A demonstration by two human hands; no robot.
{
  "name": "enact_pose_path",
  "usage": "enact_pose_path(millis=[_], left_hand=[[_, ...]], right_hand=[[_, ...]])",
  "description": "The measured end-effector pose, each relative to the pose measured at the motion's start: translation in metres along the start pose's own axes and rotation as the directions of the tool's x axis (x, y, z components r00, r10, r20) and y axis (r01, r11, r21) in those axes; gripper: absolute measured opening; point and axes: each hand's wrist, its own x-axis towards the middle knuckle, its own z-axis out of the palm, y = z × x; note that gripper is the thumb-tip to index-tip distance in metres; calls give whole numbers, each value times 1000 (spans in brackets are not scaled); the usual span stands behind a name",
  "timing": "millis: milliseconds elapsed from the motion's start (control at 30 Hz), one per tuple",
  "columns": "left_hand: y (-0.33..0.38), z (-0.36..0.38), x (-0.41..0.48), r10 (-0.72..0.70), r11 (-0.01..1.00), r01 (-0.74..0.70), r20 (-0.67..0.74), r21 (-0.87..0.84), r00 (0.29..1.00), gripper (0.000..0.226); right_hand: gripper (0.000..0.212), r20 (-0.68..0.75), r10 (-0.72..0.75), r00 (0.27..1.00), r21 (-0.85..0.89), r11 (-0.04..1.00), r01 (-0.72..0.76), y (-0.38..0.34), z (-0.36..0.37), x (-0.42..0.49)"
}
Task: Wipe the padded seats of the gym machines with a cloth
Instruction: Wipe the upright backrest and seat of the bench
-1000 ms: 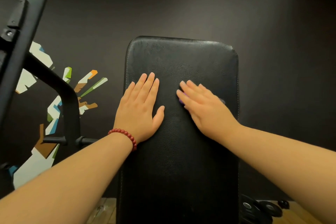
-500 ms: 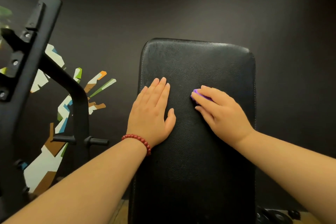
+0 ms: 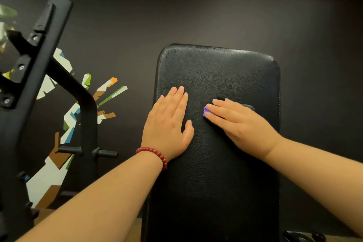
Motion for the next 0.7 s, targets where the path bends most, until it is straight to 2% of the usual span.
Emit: enact_pose_path(millis=[67, 167, 267, 333, 367, 467, 533, 633, 700], left_hand=[[0, 0, 0, -1, 1000, 1, -2, -13, 1000, 61], [0, 0, 0, -17, 999, 18, 4, -28, 1000, 60], [2, -2, -4, -43, 998, 45, 37, -53, 998, 61], [2, -3, -9, -51, 996, 55, 61, -70, 997, 62], [1, -4, -10, -58, 995, 63, 68, -77, 996, 62], [0, -4, -11, -118, 989, 123, 62, -87, 991, 63], [2, -5, -12, -188, 976, 192, 45, -99, 981, 65], [2, -6, -14, -336, 927, 338, 42, -165, 941, 62], [2, -6, -15, -374, 903, 378, 59, -205, 925, 63]], right_hand=[[36, -28, 42, 999, -33, 999, -43, 9, 0, 6], [38, -112, 160, 981, 31, 987, -157, -14, 7, 9], [33, -40, 76, 996, 94, 993, -72, -32, 7, 1], [34, 23, -24, 999, 75, 997, 22, -19, 1, 4], [34, 26, -16, 1000, 48, 999, 15, -9, 0, 9], [35, -87, 236, 968, -7, 971, -237, 11, -2, 33], [35, -137, 296, 945, 17, 955, -296, -1, 3, 37], [35, -43, 149, 988, 86, 986, -145, -30, 13, 25], [35, 8, 55, 998, 97, 994, -56, -28, 9, 22]])
